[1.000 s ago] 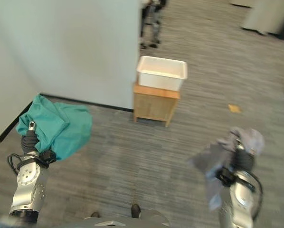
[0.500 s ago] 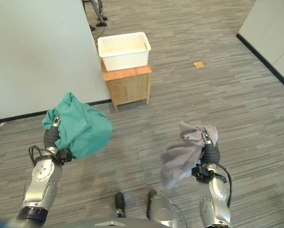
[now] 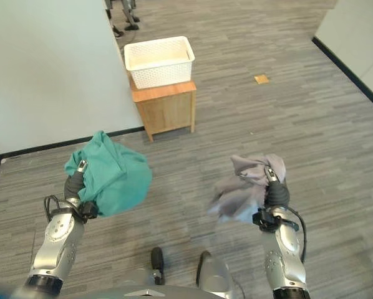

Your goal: Pick up bed clothes into laundry basket.

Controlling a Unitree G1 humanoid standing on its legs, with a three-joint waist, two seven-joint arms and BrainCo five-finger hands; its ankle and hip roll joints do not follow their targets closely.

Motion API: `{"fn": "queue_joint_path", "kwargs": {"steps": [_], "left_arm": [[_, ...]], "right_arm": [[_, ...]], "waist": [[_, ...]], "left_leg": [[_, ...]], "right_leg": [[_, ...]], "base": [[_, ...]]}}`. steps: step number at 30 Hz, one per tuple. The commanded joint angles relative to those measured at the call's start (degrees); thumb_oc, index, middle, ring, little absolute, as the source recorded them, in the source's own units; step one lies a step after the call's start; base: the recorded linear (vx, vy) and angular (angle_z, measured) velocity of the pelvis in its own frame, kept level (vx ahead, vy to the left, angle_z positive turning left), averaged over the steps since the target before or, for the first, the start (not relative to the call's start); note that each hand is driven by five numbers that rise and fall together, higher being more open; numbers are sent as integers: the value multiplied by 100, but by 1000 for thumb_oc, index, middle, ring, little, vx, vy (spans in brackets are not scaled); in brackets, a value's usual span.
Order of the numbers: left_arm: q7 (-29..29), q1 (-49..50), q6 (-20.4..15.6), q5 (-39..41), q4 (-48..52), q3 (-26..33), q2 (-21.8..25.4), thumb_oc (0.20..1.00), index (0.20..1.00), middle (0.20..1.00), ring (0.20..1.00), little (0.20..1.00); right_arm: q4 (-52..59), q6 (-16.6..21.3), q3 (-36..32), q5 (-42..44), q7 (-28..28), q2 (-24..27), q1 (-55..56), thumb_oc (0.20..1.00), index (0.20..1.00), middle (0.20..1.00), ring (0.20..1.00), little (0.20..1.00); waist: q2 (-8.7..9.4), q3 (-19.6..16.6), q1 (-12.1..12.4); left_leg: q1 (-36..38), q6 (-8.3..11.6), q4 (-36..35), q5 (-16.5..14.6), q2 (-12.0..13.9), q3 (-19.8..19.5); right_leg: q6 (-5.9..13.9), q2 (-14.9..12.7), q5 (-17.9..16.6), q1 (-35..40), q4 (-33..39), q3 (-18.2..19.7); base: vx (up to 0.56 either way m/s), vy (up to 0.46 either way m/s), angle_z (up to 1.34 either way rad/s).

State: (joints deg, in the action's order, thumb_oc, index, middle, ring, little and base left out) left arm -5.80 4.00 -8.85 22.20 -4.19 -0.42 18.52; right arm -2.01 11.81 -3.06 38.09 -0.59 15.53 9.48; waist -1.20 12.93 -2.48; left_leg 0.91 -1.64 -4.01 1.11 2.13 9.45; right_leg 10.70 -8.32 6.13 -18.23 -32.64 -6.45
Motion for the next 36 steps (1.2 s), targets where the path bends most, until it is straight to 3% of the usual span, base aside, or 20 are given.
{"fn": "queue_joint_path", "kwargs": {"steps": [1,5,8,11,12,13,15,17,19,21,23,26,27,29,30,31,32,33,34,36], "left_arm": [[115,-200,-356,66,447,259,339,200,200,200,200,200],[58,-611,-402,0,245,74,350,200,200,200,200,200],[64,-704,-416,17,291,106,345,200,200,200,200,200],[38,-614,-414,100,283,170,277,200,200,200,200,200],[38,-618,-413,101,283,172,280,200,200,200,200,200],[7,-583,-366,253,351,179,247,200,200,200,200,200],[81,-600,-353,305,423,97,269,200,200,200,200,200],[112,-604,-347,319,454,87,247,200,200,200,200,200],[98,-645,-333,385,400,-6,160,200,200,200,200,200],[195,-613,-337,349,295,-95,137,200,200,200,200,200],[278,-473,-361,270,301,-106,119,200,200,200,200,200],[275,-459,-373,210,343,-81,109,200,200,200,200,200],[287,-401,-407,172,432,-4,138,200,200,200,200,200],[244,-357,-412,120,473,31,157,200,200,200,200,200],[202,-361,-384,61,463,41,179,200,200,200,200,200],[121,-395,-332,-42,569,49,262,200,200,200,200,200],[111,-393,-313,-51,625,60,303,200,200,200,200,200],[111,-393,-309,-52,630,64,299,200,200,200,200,200],[152,-408,-342,19,602,-42,337,200,200,200,200,200],[158,-431,-346,10,591,-63,367,200,200,200,200,200]], "right_arm": [[553,259,-188,-97,137,-59,-196,200,200,200,200,200],[548,375,-285,-56,22,-141,-162,200,200,200,200,200],[554,392,-199,60,65,-93,-238,200,200,200,200,200],[380,394,68,293,134,77,-471,200,200,200,200,200],[375,396,68,296,136,76,-478,200,200,200,200,200],[324,445,192,450,96,167,-643,200,200,200,200,200],[332,466,165,379,2,288,-634,200,200,200,200,200],[356,435,54,356,-31,376,-604,200,200,200,200,200],[357,442,-87,412,-87,515,-694,200,200,200,200,200],[483,424,-203,323,-26,601,-685,200,200,200,200,200],[536,368,-214,76,37,605,-628,200,200,200,200,200],[539,344,-186,-25,39,587,-681,200,200,200,200,200],[535,298,-62,-81,96,495,-804,200,200,200,200,200],[548,284,29,-100,146,418,-807,200,200,200,200,200],[473,273,133,-199,164,332,-860,200,200,200,200,200],[453,257,242,-203,127,216,-939,200,200,200,200,200],[466,228,244,-188,149,168,-945,200,200,200,200,200],[467,226,245,-187,149,171,-948,200,200,200,200,200],[400,232,255,-350,94,163,-973,200,200,200,200,200],[449,169,224,-429,67,191,-949,200,200,200,200,200]], "waist": [[103,-82,-92],[151,-173,-413],[197,-273,-411],[172,-376,-280],[183,-386,-299],[418,-252,-99],[602,-44,155],[639,37,256],[610,52,372],[547,-53,575],[449,-286,830],[482,-440,855],[546,-614,887],[600,-684,916],[697,-740,1052],[783,-720,1108],[669,-667,1060],[687,-673,1055],[351,-543,780],[302,-520,634]], "left_leg": [[829,356,-71,-602,223,-153],[1485,804,-99,-942,650,-206],[1555,934,-84,-830,847,-210],[971,1025,2034,990,1614,-424],[932,1029,2042,1007,1605,-452],[268,885,3916,1470,1697,-690],[-529,667,5027,1293,1477,-977],[-1036,655,5244,1099,1311,-982],[-1782,691,4824,860,1173,-715],[-2196,814,3456,888,1014,-27],[-2272,704,1718,1058,503,795],[-1997,666,1109,1112,255,1511],[-1523,325,872,625,99,1772],[-1350,179,817,481,-30,1711],[-1199,2,684,516,-90,1780],[-778,-276,570,211,-286,1711],[-518,-332,455,152,-226,1606],[-532,-346,440,161,-255,1611],[-78,-382,276,63,-87,1280],[81,-365,185,40,-125,1063]], "right_leg": [[92,-192,-1096,74,1748,-123],[220,-512,-1558,-109,3193,-167],[181,-440,-1579,85,3193,-293],[-409,204,-1123,523,2759,-473],[-419,192,-1139,510,2770,-488],[-835,378,-834,931,2773,-395],[-1057,459,-636,1309,2887,-148],[-1082,470,-560,1531,2985,-109],[-982,470,-460,1991,3245,-212],[-899,555,-279,2455,3453,-294],[-806,822,-82,2881,3532,-244],[-761,896,105,3212,3537,-214],[-664,838,292,3319,3407,-259],[-585,751,322,3342,3211,-311],[-450,649,-23,3217,2759,-356],[240,244,-1242,2758,919,-512],[328,181,-1551,2307,-19,-510],[333,147,-1513,2249,-105,-501],[167,211,-1421,1443,-972,-506],[92,167,-1200,1206,-925,-524]], "base": [[541,-251,21],[469,-268,43],[352,-329,-2],[342,-448,-17],[442,-623,-27],[407,-602,-33],[386,-508,-57],[357,-258,-15],[585,-243,66],[764,-106,63],[750,-57,11],[555,-38,0],[780,23,-4],[434,36,-6],[389,81,-6],[544,117,20],[434,133,27],[451,44,57],[438,-13,57],[444,-82,108]]}}
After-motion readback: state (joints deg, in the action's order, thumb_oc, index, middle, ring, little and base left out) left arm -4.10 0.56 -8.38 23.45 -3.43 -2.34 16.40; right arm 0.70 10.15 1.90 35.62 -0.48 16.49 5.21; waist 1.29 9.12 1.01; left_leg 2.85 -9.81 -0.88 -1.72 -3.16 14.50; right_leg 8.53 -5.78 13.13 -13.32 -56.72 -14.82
